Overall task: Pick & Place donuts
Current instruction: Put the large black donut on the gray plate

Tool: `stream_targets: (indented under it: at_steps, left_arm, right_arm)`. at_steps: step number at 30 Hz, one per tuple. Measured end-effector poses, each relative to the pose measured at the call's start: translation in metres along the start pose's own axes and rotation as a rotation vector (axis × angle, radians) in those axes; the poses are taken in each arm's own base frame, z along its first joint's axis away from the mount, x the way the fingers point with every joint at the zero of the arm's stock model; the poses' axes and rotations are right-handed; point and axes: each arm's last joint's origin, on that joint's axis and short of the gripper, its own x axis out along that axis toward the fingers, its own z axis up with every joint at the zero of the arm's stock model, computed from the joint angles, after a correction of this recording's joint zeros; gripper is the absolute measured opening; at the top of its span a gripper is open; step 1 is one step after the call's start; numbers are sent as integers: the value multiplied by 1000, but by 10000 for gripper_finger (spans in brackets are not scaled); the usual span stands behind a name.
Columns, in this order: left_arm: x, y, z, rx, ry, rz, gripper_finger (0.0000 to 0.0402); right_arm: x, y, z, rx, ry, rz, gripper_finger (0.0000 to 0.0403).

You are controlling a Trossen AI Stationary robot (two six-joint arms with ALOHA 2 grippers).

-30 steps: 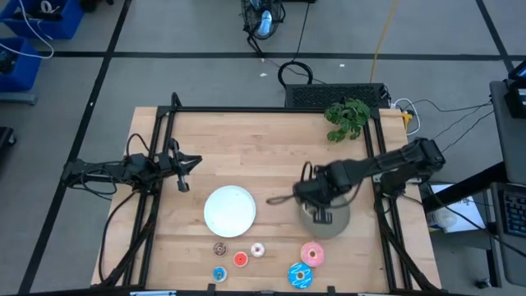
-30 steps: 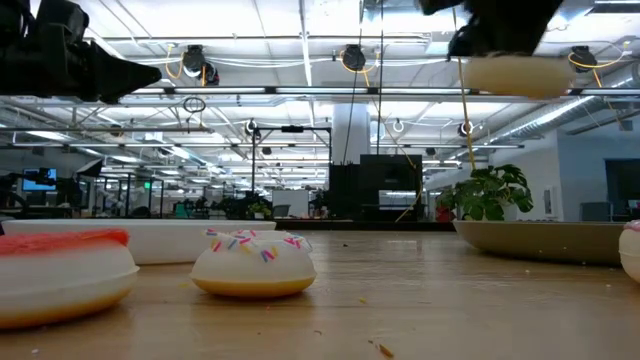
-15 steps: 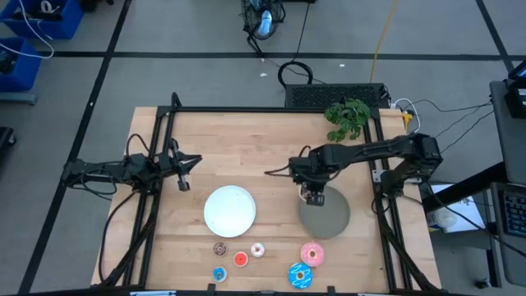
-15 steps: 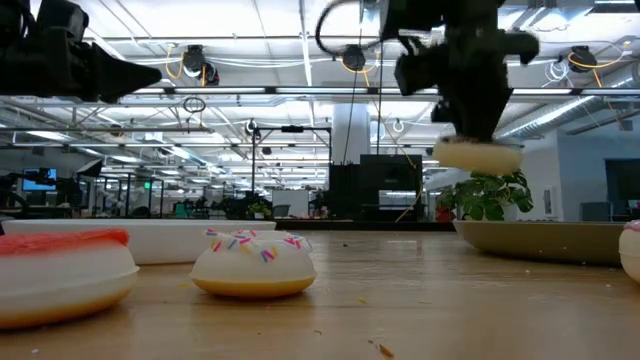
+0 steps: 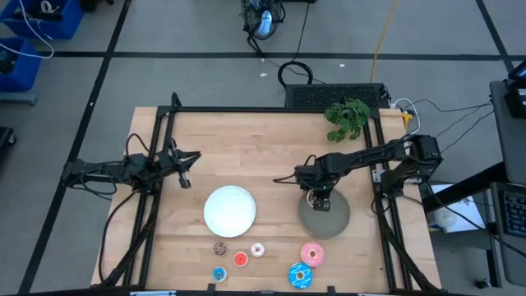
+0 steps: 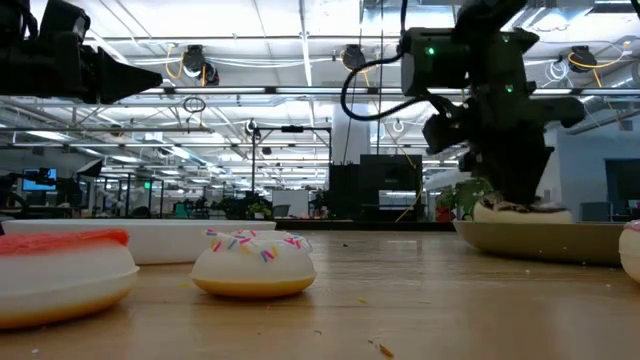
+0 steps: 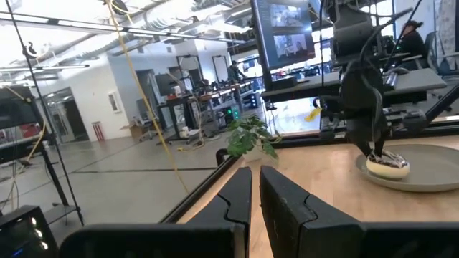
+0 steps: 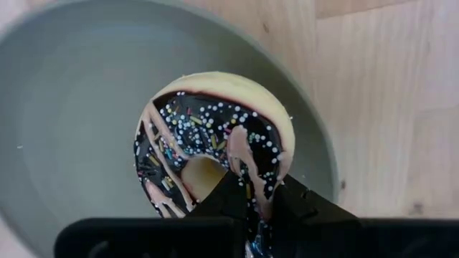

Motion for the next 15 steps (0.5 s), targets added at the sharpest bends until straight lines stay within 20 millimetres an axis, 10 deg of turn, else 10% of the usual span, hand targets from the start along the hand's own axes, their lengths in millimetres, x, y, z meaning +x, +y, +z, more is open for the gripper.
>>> stream_targets:
  at_steps: [15]
  left_arm:
    - [0, 1, 3, -6, -26, 7, 37]
  right_arm:
    - [18, -5, -13, 7, 41, -9, 35]
